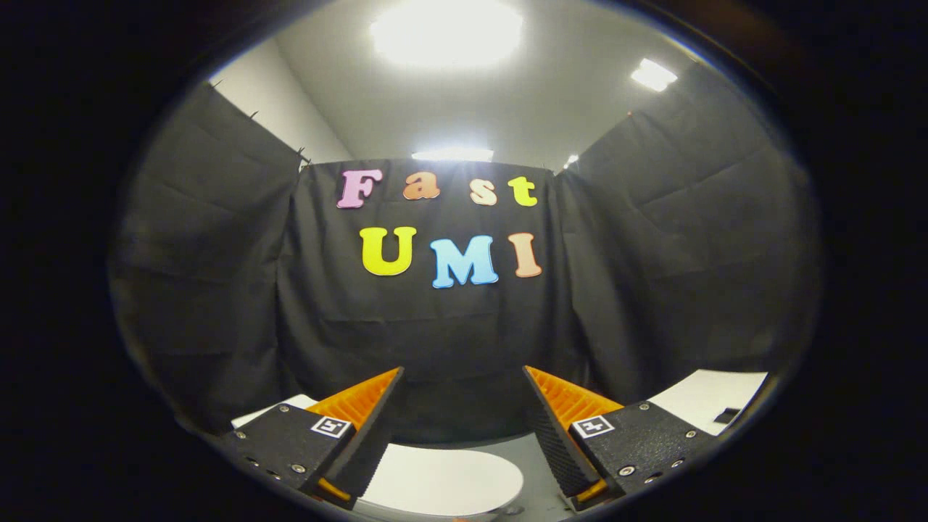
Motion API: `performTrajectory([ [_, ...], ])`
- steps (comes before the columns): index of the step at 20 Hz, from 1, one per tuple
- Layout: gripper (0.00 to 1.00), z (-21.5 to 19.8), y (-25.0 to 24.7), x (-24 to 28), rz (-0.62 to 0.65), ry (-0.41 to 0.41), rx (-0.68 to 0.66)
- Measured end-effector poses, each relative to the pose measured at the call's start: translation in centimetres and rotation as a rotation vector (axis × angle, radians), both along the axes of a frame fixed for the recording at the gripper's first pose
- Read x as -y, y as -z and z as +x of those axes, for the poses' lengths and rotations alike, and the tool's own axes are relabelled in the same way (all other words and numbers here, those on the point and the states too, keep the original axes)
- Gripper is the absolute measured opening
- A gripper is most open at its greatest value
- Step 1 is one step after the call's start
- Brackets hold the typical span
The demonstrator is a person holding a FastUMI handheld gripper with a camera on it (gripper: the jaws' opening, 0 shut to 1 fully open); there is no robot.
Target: Open the toilet lid.
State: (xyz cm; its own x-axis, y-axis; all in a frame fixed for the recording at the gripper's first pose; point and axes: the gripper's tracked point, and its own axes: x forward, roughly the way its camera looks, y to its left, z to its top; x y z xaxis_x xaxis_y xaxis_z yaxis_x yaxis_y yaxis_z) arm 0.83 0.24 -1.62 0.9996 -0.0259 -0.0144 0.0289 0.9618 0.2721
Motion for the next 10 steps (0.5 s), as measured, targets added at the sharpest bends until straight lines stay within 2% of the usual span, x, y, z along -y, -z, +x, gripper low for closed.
performTrajectory([
  [2,0.95,0.5,0.7,0.1,0.019,-0.005,-0.012],
  [6,0.93,0.8,2.5,1.6,-0.034,0.034,-0.048],
  [8,0.94,0.9,4.0,2.5,0.019,0.070,-0.074],
  [10,0.94,1.4,4.9,1.4,0.094,0.055,-0.083],
])
